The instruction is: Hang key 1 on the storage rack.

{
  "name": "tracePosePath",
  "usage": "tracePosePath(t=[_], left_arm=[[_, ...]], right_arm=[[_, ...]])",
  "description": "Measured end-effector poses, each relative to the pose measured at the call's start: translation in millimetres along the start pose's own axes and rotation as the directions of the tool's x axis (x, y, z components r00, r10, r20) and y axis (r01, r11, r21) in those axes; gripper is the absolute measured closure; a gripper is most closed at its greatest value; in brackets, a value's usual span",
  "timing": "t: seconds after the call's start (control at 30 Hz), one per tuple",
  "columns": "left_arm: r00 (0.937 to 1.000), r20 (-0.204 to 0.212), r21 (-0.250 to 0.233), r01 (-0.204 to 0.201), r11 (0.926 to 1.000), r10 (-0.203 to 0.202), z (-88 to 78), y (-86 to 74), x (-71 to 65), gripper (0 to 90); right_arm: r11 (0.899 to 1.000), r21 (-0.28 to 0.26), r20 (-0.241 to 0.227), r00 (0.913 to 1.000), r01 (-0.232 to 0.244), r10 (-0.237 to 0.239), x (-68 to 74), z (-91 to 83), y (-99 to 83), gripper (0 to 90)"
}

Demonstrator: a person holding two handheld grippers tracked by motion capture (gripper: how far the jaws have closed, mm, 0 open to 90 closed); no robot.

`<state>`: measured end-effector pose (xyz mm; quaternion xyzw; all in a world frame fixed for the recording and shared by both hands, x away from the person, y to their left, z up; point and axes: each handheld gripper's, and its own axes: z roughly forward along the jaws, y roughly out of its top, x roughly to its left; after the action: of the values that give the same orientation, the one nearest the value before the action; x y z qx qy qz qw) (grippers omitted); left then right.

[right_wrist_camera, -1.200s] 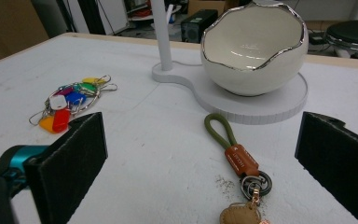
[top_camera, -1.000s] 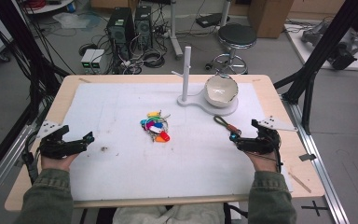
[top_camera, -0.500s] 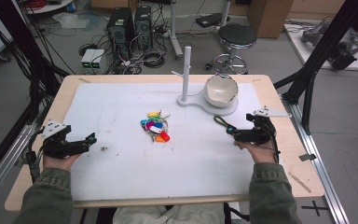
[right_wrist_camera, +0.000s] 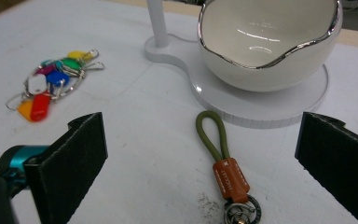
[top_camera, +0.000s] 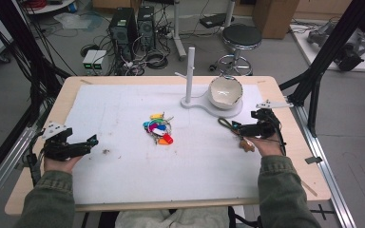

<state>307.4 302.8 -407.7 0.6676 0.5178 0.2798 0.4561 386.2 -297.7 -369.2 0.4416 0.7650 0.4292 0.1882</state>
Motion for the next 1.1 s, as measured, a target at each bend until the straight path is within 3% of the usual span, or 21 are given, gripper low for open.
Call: tracePosePath(t=[0.17, 0.3, 0.6, 0.9, 1.1], left_arm=[[0.9998, 0.019, 0.018, 0.004, 0.9998, -0.004, 2.8, -0.7, -2.3, 1.8], [0.9995, 0.030, 0.026, -0.004, 0.9996, 0.003, 3.7, -0.9, -3.5, 1.7], [0.9999, 0.012, 0.024, 0.005, 0.9997, -0.005, 4.0, -0.8, -2.6, 1.8], [0.9999, 0.005, 0.027, 0.012, 0.9996, -0.012, 4.3, -0.6, -1.0, 1.7], [0.9997, 0.002, 0.024, 0.026, 0.9994, -0.026, 4.2, -0.4, 0.9, 1.8]], right_arm=[[0.999, 0.033, -0.021, 0.9996, -0.020, 0.021, -7.2, 7.9, 2.0, 1.3], [0.997, 0.072, -0.010, 0.9996, -0.026, 0.027, -14.4, 12.9, 3.2, 1.3], [0.993, 0.119, 0.009, 1.0000, -0.003, 0.002, -23.9, 21.1, 12.8, 1.4], [0.987, 0.159, 0.007, 0.9997, -0.026, 0.025, -40.1, 33.0, 8.1, 1.3], [0.977, 0.214, 0.013, 0.9997, -0.021, 0.018, -47.3, 42.8, 4.5, 1.3]])
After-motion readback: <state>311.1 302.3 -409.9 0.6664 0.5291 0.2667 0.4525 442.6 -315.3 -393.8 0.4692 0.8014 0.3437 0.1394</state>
